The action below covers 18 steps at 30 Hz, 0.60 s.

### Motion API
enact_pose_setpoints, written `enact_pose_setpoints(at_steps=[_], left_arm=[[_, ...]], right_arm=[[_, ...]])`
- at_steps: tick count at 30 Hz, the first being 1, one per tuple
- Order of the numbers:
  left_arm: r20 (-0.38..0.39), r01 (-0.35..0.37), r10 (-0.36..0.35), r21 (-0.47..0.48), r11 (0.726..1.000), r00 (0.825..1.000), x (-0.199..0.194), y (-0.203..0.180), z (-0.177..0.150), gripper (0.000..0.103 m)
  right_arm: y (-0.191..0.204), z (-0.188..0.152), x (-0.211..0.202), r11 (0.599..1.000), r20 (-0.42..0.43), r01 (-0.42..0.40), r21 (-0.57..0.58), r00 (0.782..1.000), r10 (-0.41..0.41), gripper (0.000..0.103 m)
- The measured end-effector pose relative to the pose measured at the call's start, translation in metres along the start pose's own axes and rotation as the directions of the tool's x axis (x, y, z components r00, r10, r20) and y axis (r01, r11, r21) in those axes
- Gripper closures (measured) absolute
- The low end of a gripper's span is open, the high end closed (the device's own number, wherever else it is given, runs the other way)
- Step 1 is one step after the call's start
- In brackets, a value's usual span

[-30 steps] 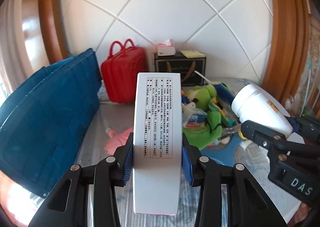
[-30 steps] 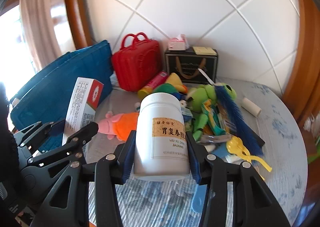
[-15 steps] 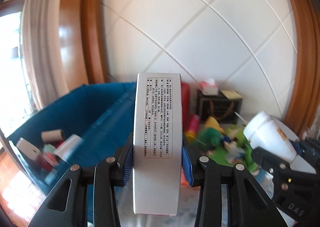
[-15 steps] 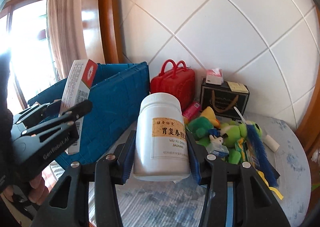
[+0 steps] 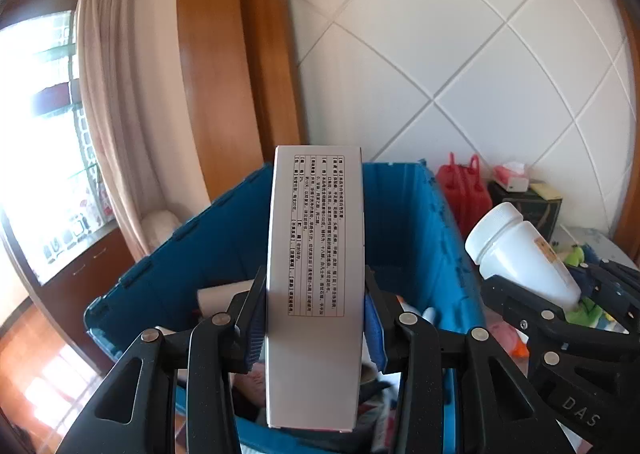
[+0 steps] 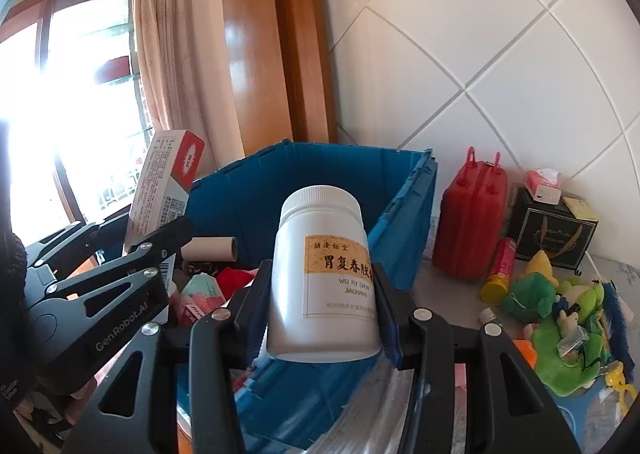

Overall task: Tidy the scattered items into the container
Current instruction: 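Lift the white box and pill bottle and carry them over the blue crate, then lower the box and pill bottle into the crate and open both tools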

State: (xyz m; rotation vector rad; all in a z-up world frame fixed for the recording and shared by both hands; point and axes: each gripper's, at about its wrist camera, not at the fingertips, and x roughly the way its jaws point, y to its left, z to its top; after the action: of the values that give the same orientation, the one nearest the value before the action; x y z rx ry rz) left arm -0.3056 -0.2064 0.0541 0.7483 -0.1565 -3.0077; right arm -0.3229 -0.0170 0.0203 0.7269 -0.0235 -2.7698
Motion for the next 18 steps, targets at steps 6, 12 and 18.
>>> enact_pose_setpoints(at_steps=[6,12,18], left_arm=[[-0.126,-0.006,0.008,0.011,1.000,0.992,0.037,0.036,-0.011,0.063],[-0.149,0.028,-0.026,0.011,1.000,0.989,0.045,0.035,-0.016,0.062],[-0.126,0.053,-0.053,0.003,0.999,0.991,0.045,0.040,-0.016,0.033]], right_arm=[[0.047,0.001,0.033,1.000,-0.083,0.019,-0.017,0.996,-0.020,0.057],[0.055,-0.005,0.052,0.998,-0.132,0.056,-0.015,0.990,-0.057,0.057],[0.060,-0.005,0.057,0.996,-0.145,0.085,-0.020,0.986,-0.087,0.057]])
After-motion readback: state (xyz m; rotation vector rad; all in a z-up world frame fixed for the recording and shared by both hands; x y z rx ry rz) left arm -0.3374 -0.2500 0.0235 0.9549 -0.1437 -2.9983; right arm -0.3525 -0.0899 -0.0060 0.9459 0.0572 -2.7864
